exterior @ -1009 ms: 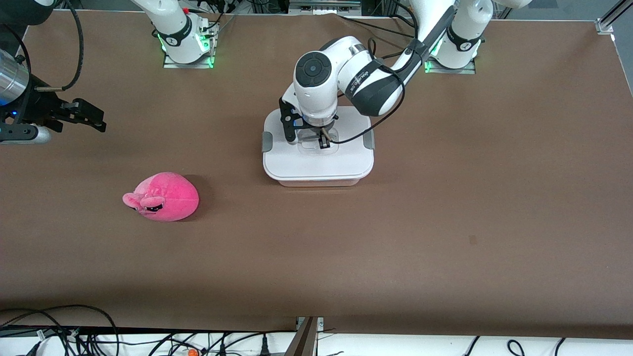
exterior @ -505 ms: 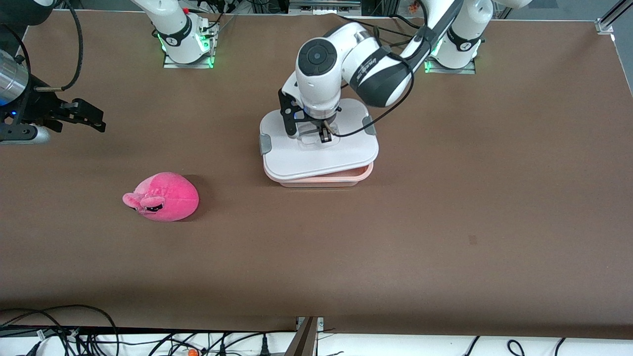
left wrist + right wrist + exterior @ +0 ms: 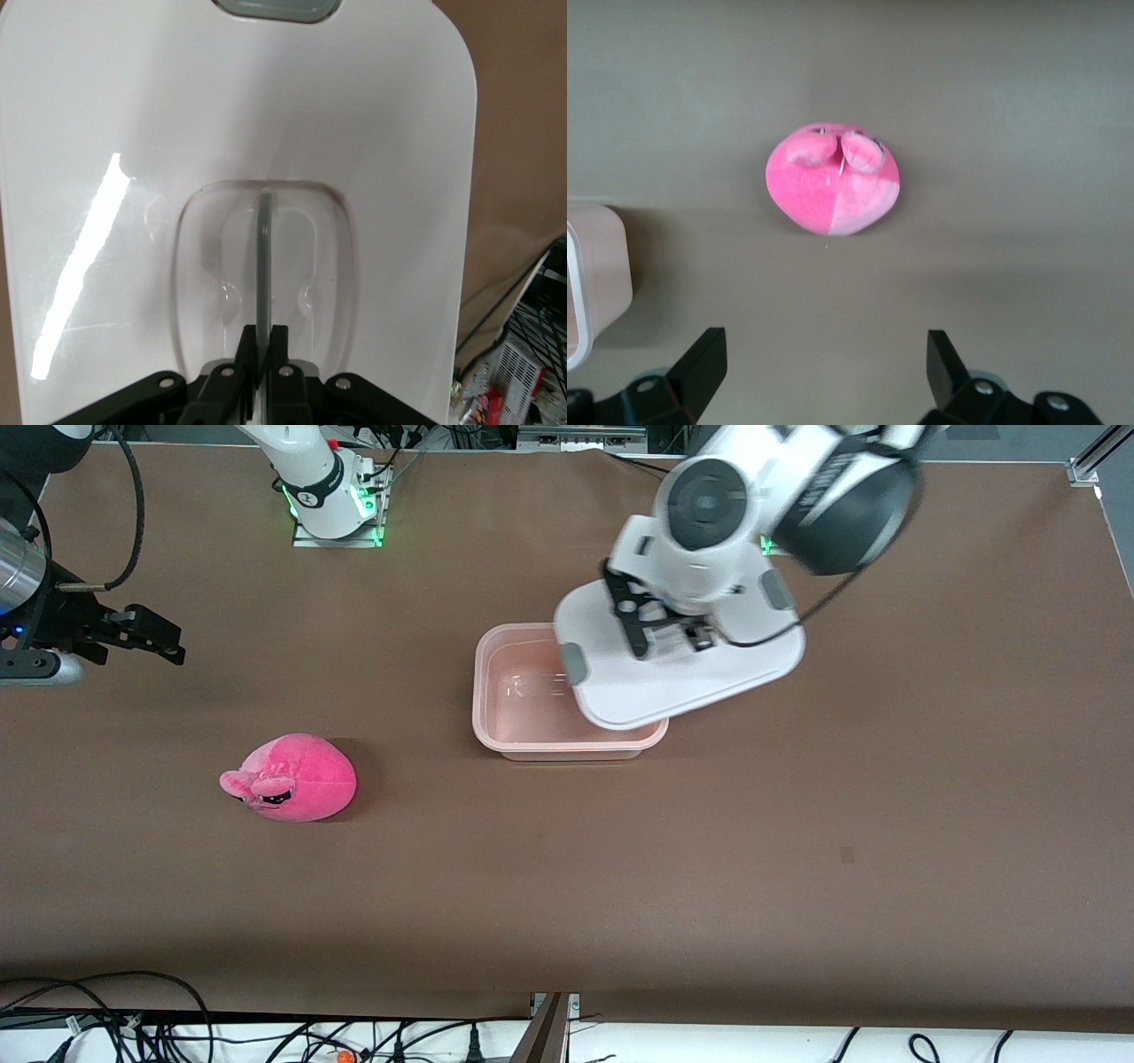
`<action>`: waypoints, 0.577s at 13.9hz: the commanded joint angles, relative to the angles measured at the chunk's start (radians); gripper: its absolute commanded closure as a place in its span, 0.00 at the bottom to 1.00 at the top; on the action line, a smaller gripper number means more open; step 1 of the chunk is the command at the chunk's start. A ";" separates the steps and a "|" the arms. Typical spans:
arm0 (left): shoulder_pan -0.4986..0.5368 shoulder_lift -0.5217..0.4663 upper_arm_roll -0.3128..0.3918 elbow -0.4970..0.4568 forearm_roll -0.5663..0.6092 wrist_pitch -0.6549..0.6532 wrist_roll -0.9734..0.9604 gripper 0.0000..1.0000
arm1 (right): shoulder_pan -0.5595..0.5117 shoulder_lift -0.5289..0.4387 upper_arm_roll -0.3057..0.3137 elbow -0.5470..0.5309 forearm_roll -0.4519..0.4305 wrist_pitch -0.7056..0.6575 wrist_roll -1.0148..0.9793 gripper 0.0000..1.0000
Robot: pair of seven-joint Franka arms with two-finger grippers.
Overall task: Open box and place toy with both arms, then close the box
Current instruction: 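Lift the lid off and set it beside the box with the left gripper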
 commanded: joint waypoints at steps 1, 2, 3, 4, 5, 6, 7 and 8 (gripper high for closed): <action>0.165 -0.045 -0.013 -0.013 -0.065 -0.046 0.086 1.00 | -0.005 0.105 0.001 0.023 -0.002 0.034 -0.004 0.00; 0.212 -0.045 -0.011 -0.011 -0.079 -0.063 0.117 1.00 | -0.001 0.181 0.001 0.025 -0.013 0.039 -0.005 0.00; 0.231 -0.044 -0.002 -0.001 -0.070 -0.066 0.141 1.00 | -0.004 0.223 0.001 0.023 -0.001 0.054 -0.020 0.00; 0.245 -0.044 0.004 0.016 -0.061 -0.070 0.157 1.00 | -0.010 0.233 0.001 0.005 0.010 0.092 -0.036 0.00; 0.259 -0.039 0.006 0.028 -0.035 -0.069 0.173 1.00 | -0.010 0.245 -0.001 -0.050 0.050 0.141 -0.042 0.00; 0.274 -0.038 0.006 0.029 -0.011 -0.066 0.186 1.00 | -0.011 0.239 -0.003 -0.119 0.061 0.219 -0.042 0.00; 0.294 -0.032 0.004 0.030 -0.018 -0.061 0.187 1.00 | -0.011 0.234 -0.006 -0.170 0.067 0.282 -0.042 0.00; 0.296 -0.024 0.002 0.039 -0.015 -0.063 0.189 1.00 | -0.011 0.242 -0.009 -0.205 0.069 0.340 -0.044 0.00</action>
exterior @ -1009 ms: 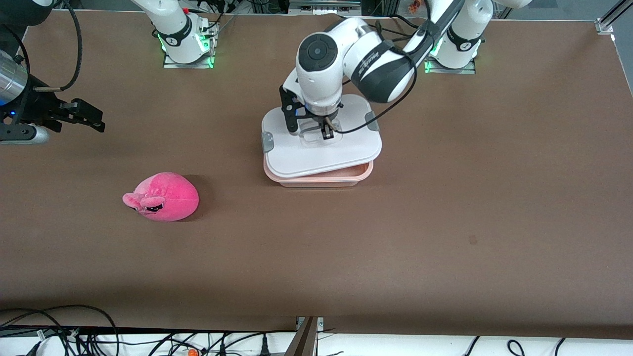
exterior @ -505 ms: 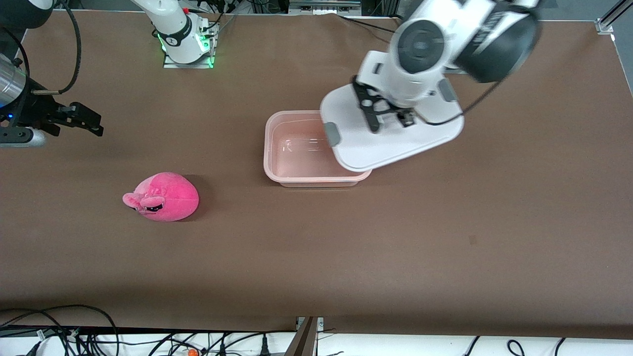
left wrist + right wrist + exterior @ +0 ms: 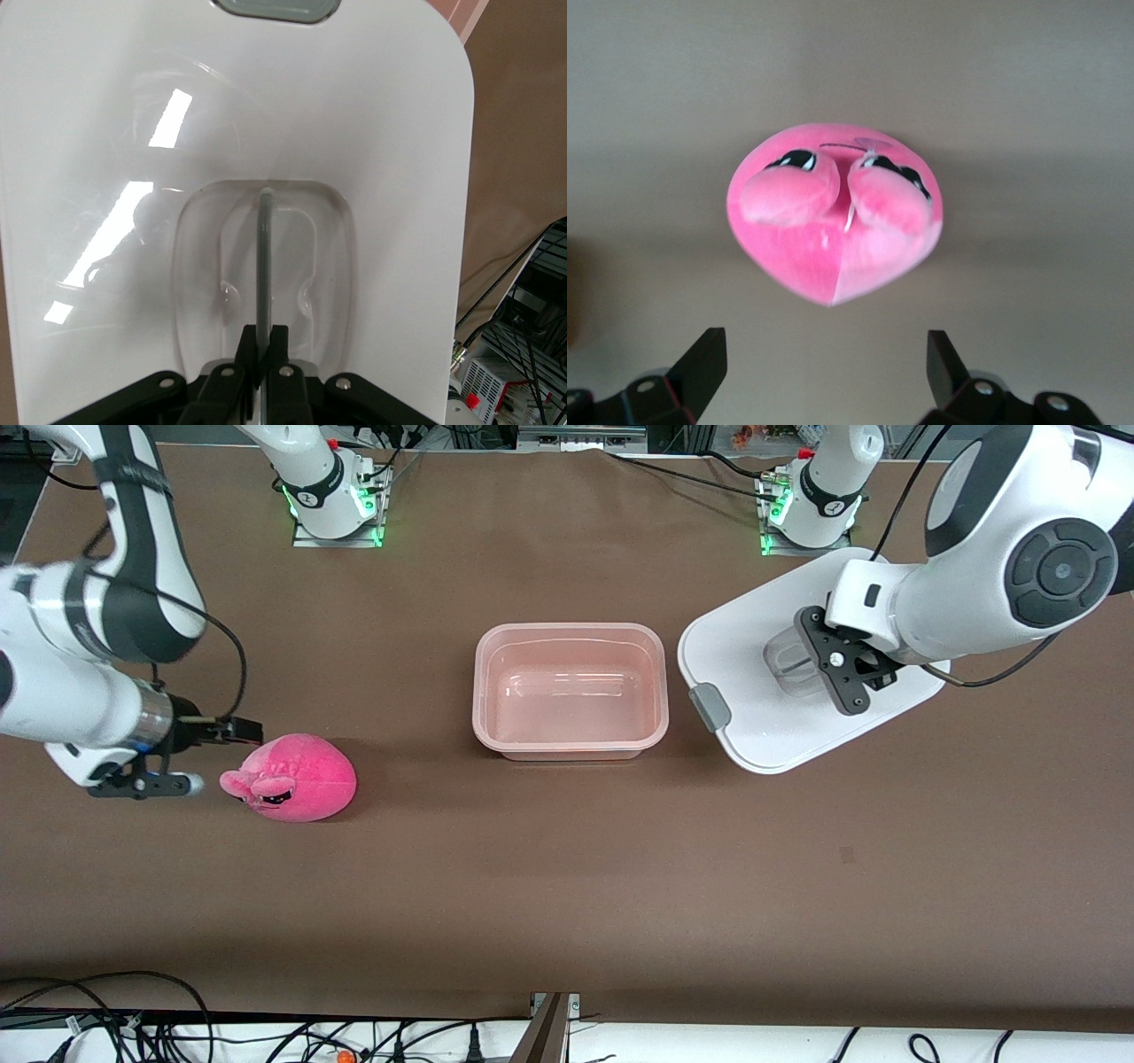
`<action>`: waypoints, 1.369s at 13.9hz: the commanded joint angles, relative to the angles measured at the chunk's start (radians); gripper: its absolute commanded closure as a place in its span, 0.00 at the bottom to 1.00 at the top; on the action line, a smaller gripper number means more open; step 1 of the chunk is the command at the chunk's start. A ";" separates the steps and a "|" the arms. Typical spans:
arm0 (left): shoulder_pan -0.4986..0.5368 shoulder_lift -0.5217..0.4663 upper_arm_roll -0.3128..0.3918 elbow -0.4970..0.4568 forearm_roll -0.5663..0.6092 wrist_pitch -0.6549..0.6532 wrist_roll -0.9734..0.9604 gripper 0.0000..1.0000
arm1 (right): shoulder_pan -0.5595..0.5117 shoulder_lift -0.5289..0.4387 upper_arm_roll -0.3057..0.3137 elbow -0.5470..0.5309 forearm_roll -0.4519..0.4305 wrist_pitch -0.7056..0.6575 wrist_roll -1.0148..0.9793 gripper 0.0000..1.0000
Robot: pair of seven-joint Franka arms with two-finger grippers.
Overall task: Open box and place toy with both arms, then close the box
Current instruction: 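Lower the right gripper onto the pink plush and grasp it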
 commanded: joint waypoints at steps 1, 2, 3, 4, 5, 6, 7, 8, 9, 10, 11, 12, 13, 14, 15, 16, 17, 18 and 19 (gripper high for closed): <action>0.010 0.012 -0.009 0.043 0.023 -0.013 0.025 1.00 | -0.008 -0.039 -0.003 -0.136 0.025 0.156 -0.024 0.00; 0.012 0.014 -0.011 0.046 0.023 -0.013 0.025 1.00 | -0.008 -0.030 -0.003 -0.162 0.027 0.213 -0.024 0.01; 0.010 0.015 -0.011 0.047 0.023 -0.013 0.025 1.00 | -0.008 -0.018 -0.003 -0.171 0.027 0.250 -0.024 0.01; 0.012 0.018 -0.011 0.047 0.022 -0.013 0.025 1.00 | -0.008 -0.002 -0.003 -0.172 0.027 0.272 -0.024 0.02; 0.015 0.018 -0.011 0.047 0.022 -0.015 0.025 1.00 | -0.008 0.013 -0.003 -0.172 0.027 0.301 -0.024 0.02; 0.016 0.018 -0.011 0.047 0.023 -0.013 0.025 1.00 | -0.008 0.027 -0.003 -0.176 0.027 0.327 -0.024 0.03; 0.016 0.018 -0.011 0.047 0.023 -0.015 0.025 1.00 | -0.008 0.039 -0.003 -0.187 0.027 0.355 -0.024 0.05; 0.016 0.018 -0.011 0.047 0.023 -0.015 0.025 1.00 | -0.008 0.050 -0.003 -0.205 0.027 0.393 -0.024 0.09; 0.015 0.018 -0.011 0.047 0.022 -0.015 0.025 1.00 | -0.008 0.055 -0.003 -0.228 0.027 0.437 -0.024 0.15; 0.010 0.018 -0.011 0.049 0.022 -0.013 0.024 1.00 | -0.008 0.065 -0.003 -0.237 0.027 0.464 -0.026 0.27; 0.009 0.018 -0.011 0.049 0.022 -0.013 0.024 1.00 | -0.008 0.068 -0.003 -0.237 0.027 0.465 -0.026 0.41; 0.009 0.018 -0.011 0.049 0.020 -0.013 0.024 1.00 | -0.008 0.067 -0.003 -0.233 0.027 0.464 -0.035 0.58; 0.009 0.018 -0.011 0.049 0.020 -0.013 0.024 1.00 | -0.008 0.067 -0.003 -0.228 0.027 0.459 -0.039 0.73; 0.009 0.018 -0.011 0.049 0.020 -0.013 0.024 1.00 | -0.008 0.067 -0.003 -0.228 0.027 0.458 -0.041 0.89; 0.010 0.018 -0.011 0.049 0.020 -0.013 0.024 1.00 | -0.008 0.067 -0.003 -0.225 0.027 0.458 -0.041 1.00; 0.010 0.018 -0.011 0.049 0.020 -0.013 0.024 1.00 | -0.008 0.064 -0.002 -0.227 0.027 0.459 -0.044 1.00; 0.010 0.018 -0.011 0.049 0.020 -0.013 0.024 1.00 | -0.008 0.058 -0.002 -0.227 0.027 0.461 -0.056 1.00; 0.010 0.018 -0.011 0.049 0.020 -0.013 0.024 1.00 | -0.008 0.052 0.000 -0.225 0.027 0.459 -0.065 1.00; 0.009 0.018 -0.011 0.049 0.020 -0.013 0.022 1.00 | -0.007 0.044 0.003 -0.224 0.025 0.458 -0.067 1.00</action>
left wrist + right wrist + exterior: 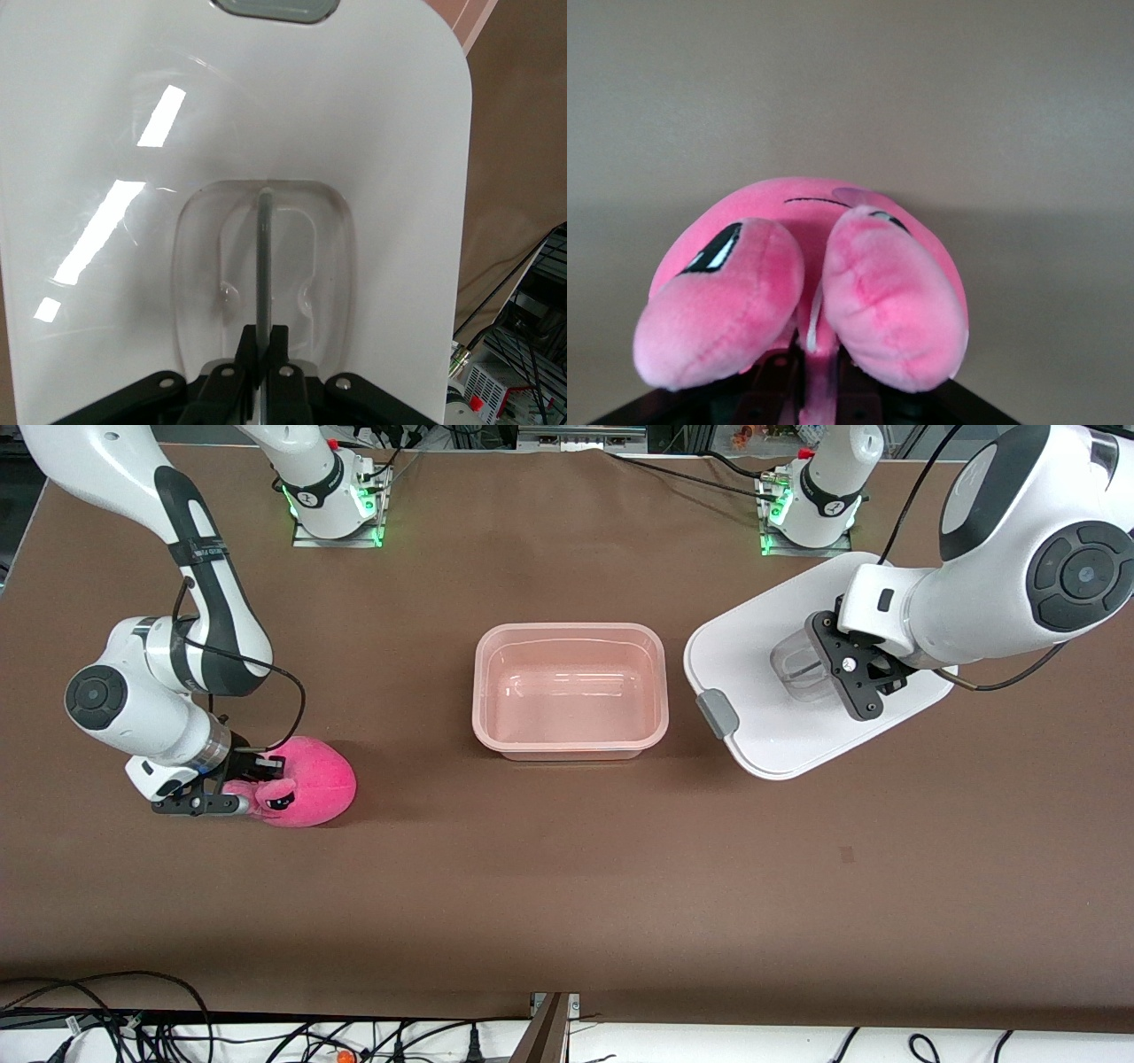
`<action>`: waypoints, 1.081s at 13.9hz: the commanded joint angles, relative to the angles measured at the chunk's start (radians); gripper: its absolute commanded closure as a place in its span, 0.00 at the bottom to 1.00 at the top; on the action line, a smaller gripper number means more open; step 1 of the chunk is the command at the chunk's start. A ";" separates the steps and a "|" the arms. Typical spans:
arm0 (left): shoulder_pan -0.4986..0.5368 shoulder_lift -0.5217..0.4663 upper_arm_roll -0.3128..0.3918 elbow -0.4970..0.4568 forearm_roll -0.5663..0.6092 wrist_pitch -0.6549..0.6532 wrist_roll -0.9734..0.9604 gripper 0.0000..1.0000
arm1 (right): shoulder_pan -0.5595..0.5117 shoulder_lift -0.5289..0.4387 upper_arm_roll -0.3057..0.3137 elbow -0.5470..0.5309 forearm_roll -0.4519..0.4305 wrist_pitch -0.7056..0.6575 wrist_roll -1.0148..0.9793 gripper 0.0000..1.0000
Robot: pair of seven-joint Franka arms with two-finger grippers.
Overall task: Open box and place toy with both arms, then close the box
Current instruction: 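Lower the right gripper onto the pink plush and grasp it, then carry the pink plush into the open box with the right gripper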
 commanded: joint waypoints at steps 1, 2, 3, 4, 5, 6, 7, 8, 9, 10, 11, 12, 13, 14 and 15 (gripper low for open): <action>0.000 0.011 -0.006 0.034 0.019 -0.014 0.020 1.00 | -0.005 -0.032 0.009 -0.010 0.018 0.003 -0.038 1.00; -0.001 0.011 -0.006 0.034 0.019 -0.014 0.018 1.00 | -0.004 -0.044 0.010 -0.004 0.017 0.000 -0.041 1.00; -0.003 0.011 -0.006 0.034 0.019 -0.014 0.018 1.00 | -0.002 -0.055 0.010 0.001 0.015 -0.020 -0.041 1.00; -0.003 0.011 -0.006 0.034 0.019 -0.014 0.017 1.00 | 0.001 -0.063 0.012 0.025 0.012 -0.058 -0.043 1.00; -0.003 0.011 -0.006 0.034 0.021 -0.014 0.015 1.00 | 0.004 -0.064 0.016 0.067 0.009 -0.122 -0.044 1.00; -0.004 0.011 -0.006 0.034 0.021 -0.014 0.014 1.00 | 0.004 -0.066 0.039 0.125 0.009 -0.203 -0.044 1.00; -0.004 0.011 -0.006 0.034 0.021 -0.014 0.014 1.00 | 0.004 -0.064 0.064 0.189 0.009 -0.288 -0.043 1.00; -0.003 0.011 -0.006 0.034 0.020 -0.014 0.014 1.00 | 0.012 -0.064 0.088 0.243 0.008 -0.355 -0.041 1.00; -0.003 0.011 -0.006 0.034 0.021 -0.014 0.012 1.00 | 0.030 -0.061 0.098 0.288 0.003 -0.398 -0.050 1.00; -0.004 0.011 -0.006 0.034 0.021 -0.016 0.012 1.00 | 0.062 -0.055 0.101 0.329 0.003 -0.431 -0.075 1.00; -0.004 0.011 -0.006 0.034 0.021 -0.014 0.012 1.00 | 0.105 -0.051 0.102 0.360 0.003 -0.454 -0.107 1.00; -0.004 0.011 -0.006 0.034 0.021 -0.014 0.014 1.00 | 0.151 -0.049 0.102 0.374 0.002 -0.457 -0.140 1.00; -0.004 0.011 -0.006 0.034 0.021 -0.016 0.015 1.00 | 0.203 -0.049 0.102 0.375 -0.009 -0.457 -0.170 1.00; -0.004 0.011 -0.006 0.034 0.021 -0.014 0.015 1.00 | 0.263 -0.042 0.104 0.377 -0.046 -0.456 -0.208 1.00; -0.004 0.011 -0.006 0.034 0.021 -0.014 0.015 1.00 | 0.330 -0.031 0.102 0.401 -0.084 -0.457 -0.226 1.00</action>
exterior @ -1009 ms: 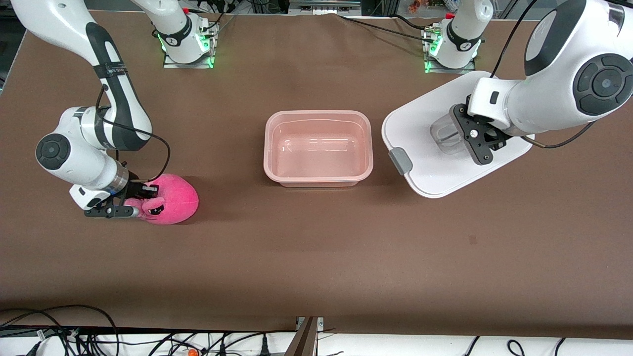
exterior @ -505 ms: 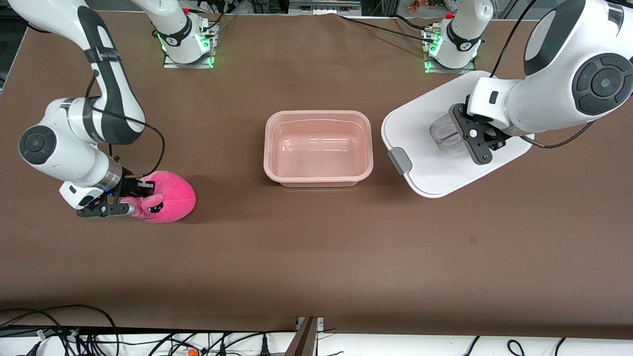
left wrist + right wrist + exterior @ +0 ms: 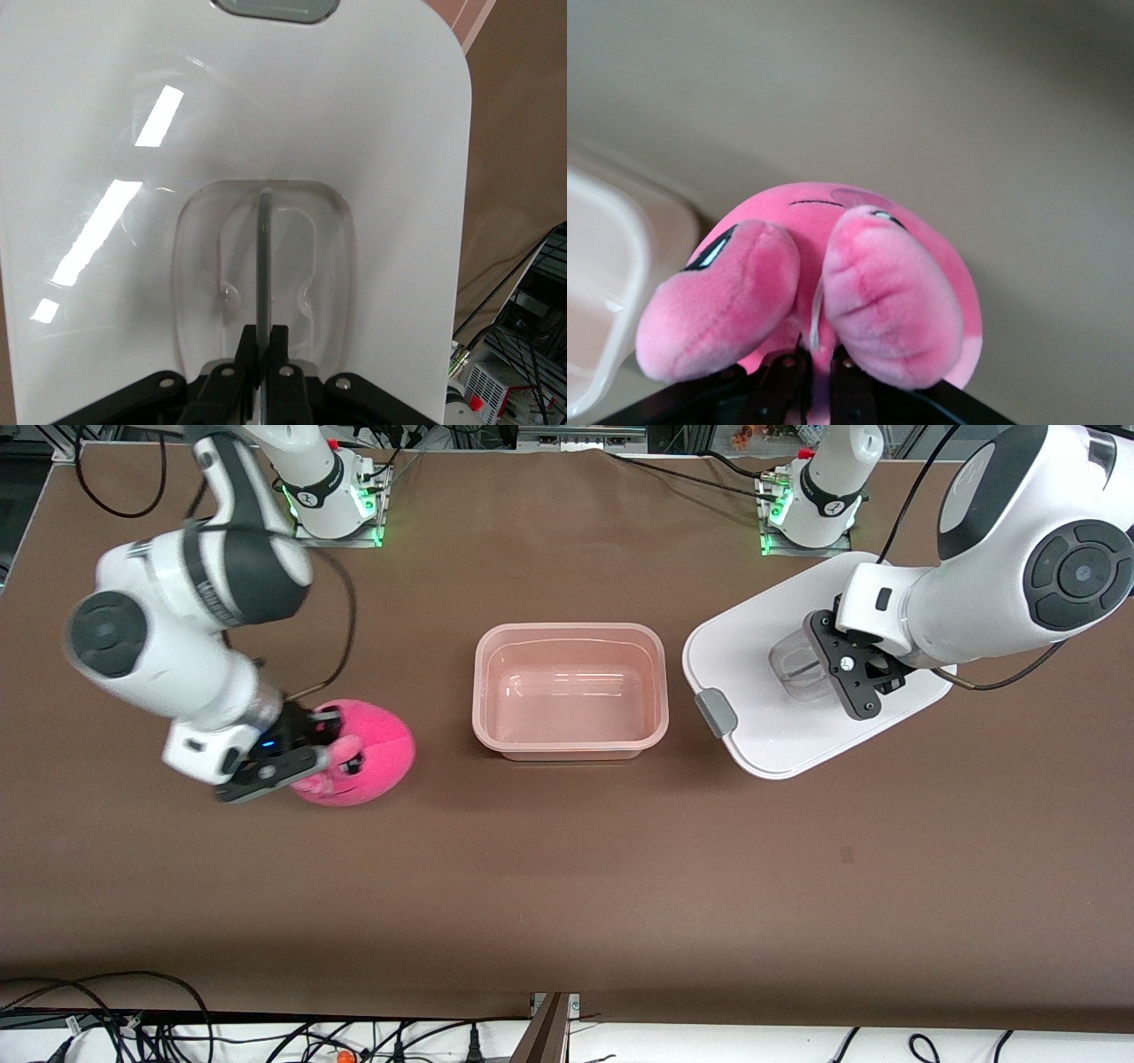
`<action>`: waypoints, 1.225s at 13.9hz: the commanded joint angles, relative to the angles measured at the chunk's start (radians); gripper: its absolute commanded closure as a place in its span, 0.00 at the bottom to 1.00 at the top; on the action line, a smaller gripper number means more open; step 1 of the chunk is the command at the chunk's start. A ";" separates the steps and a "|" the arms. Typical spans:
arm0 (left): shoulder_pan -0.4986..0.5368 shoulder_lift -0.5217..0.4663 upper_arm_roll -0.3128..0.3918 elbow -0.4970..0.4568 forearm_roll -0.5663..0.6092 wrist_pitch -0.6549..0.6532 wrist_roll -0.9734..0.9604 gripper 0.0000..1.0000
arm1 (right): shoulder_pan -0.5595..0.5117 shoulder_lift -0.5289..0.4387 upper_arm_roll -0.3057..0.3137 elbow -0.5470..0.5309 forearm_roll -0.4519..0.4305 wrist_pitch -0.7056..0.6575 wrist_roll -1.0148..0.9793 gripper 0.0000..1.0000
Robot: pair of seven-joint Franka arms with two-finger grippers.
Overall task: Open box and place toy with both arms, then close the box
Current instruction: 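Carry the pink plush into the open box with the right gripper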
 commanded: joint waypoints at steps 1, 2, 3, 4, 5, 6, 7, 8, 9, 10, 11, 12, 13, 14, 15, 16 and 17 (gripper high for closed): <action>-0.001 0.011 -0.004 0.033 0.021 -0.014 0.015 1.00 | 0.170 0.046 -0.011 0.080 -0.068 -0.026 -0.057 1.00; -0.001 0.011 -0.004 0.033 0.021 -0.014 0.017 1.00 | 0.205 0.051 -0.011 0.092 -0.068 -0.031 -0.059 1.00; 0.001 0.011 -0.006 0.033 0.021 -0.016 0.017 1.00 | 0.224 0.051 -0.010 0.101 -0.066 -0.034 -0.063 1.00; 0.001 0.011 -0.006 0.033 0.021 -0.014 0.018 1.00 | 0.244 0.046 -0.008 0.112 -0.066 -0.046 -0.068 1.00; 0.001 0.011 -0.006 0.033 0.021 -0.014 0.018 1.00 | 0.277 0.045 -0.010 0.127 -0.071 -0.081 -0.083 1.00; 0.001 0.011 -0.006 0.033 0.021 -0.016 0.018 1.00 | 0.306 0.045 -0.010 0.143 -0.081 -0.112 -0.114 1.00; 0.001 0.011 -0.006 0.033 0.021 -0.016 0.018 1.00 | 0.329 0.046 -0.010 0.154 -0.083 -0.127 -0.132 1.00; 0.001 0.011 -0.006 0.033 0.021 -0.014 0.020 1.00 | 0.345 0.045 -0.010 0.154 -0.086 -0.133 -0.138 1.00; 0.001 0.011 -0.006 0.033 0.021 -0.014 0.018 1.00 | 0.357 0.046 -0.010 0.154 -0.086 -0.133 -0.155 1.00; 0.001 0.011 -0.006 0.033 0.021 -0.014 0.018 1.00 | 0.377 0.051 -0.010 0.154 -0.086 -0.133 -0.164 1.00; 0.001 0.011 -0.006 0.033 0.021 -0.014 0.018 1.00 | 0.389 0.063 -0.010 0.154 -0.088 -0.133 -0.166 1.00; 0.001 0.011 -0.006 0.033 0.021 -0.014 0.020 1.00 | 0.402 0.077 -0.010 0.154 -0.086 -0.133 -0.164 1.00; 0.002 0.011 -0.006 0.033 0.021 -0.014 0.020 1.00 | 0.425 0.095 -0.010 0.154 -0.089 -0.132 -0.163 1.00; 0.002 0.011 -0.006 0.033 0.021 -0.014 0.020 1.00 | 0.445 0.111 -0.010 0.154 -0.091 -0.132 -0.158 1.00; 0.002 0.011 -0.006 0.033 0.021 -0.014 0.020 1.00 | 0.461 0.126 -0.011 0.154 -0.100 -0.130 -0.154 1.00; 0.002 0.011 -0.004 0.033 0.021 -0.014 0.020 1.00 | 0.466 0.143 -0.011 0.154 -0.115 -0.127 -0.154 1.00; 0.001 0.011 -0.006 0.033 0.021 -0.016 0.020 1.00 | 0.466 0.160 -0.011 0.154 -0.120 -0.121 -0.154 1.00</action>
